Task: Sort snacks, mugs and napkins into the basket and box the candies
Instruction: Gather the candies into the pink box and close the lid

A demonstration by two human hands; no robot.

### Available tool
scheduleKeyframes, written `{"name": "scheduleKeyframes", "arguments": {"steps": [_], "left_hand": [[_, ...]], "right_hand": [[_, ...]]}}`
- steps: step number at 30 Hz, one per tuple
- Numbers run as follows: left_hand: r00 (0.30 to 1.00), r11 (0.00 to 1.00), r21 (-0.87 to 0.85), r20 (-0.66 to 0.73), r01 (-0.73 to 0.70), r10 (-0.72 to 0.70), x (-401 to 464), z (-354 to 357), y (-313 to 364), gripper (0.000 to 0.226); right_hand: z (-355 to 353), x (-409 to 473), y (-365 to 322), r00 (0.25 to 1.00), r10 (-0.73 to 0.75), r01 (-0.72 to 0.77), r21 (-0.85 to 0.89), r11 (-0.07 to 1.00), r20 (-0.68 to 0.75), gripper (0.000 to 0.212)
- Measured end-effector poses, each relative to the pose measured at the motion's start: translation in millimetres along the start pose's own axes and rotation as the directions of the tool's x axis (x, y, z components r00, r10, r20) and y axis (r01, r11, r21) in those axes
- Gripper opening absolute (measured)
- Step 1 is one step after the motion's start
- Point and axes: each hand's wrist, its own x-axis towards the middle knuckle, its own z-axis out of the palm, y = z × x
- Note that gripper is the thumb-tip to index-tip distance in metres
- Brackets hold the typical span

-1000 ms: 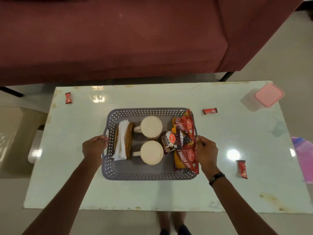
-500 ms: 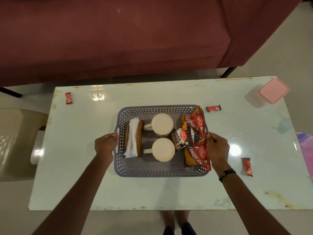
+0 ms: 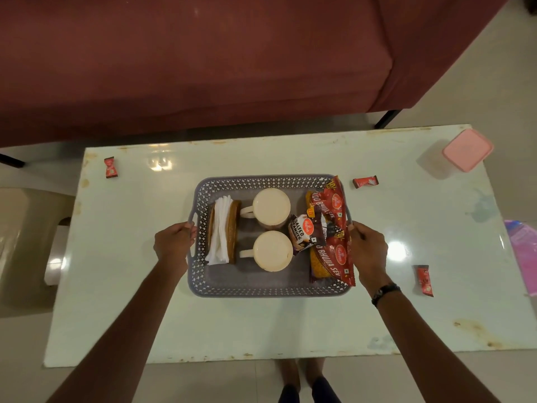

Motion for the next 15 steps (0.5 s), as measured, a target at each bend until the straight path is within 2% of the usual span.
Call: {"name": "scheduleKeyframes", "arguments": {"steps": [2,4,6,8,11,15], "left_hand": [[0.999,0.998,0.046,-0.033,-0.042,0.044,-10.0,-0.9,2.2,0.024],[0.986,0.966,0.237,-0.107,-0.1,0.128,-23.9,2.1,5.7,0.027],[0.94,0.914,0.353,-0.193,-0.2,0.281,-43.0,10.6,9.0,0.033],[0.863,0.85,0.382,-0.209,-0.362,0.461,-66.2,24.4,16.4,0.035],[0.731,0.691,0.407,-0.08,-0.597,0.678,-97.8,58.9,33.4,0.034],[0.606,0.523,0.383,0.132,-0.761,0.785,-141.6,124.5,55.4,0.037]], "right_hand": [[-2.8,-2.9,-1.4,0.999,-0.035,0.036,-0.041,0.999,0.02,0.031],[-5.7,-5.8,-1.6,0.995,-0.094,0.095,-0.113,0.989,0.015,0.033],[-10.2,-8.1,-3.2,0.988,-0.146,0.137,-0.172,0.976,-0.042,0.033],[-17.2,-8.4,-7.8,0.976,-0.191,0.169,-0.187,0.968,-0.104,0.033],[-35.2,2.1,-14.4,0.935,-0.329,0.289,-0.255,0.923,-0.129,0.033],[-71.3,38.1,-18.1,0.881,-0.459,0.378,-0.412,0.829,-0.114,0.036]]}}
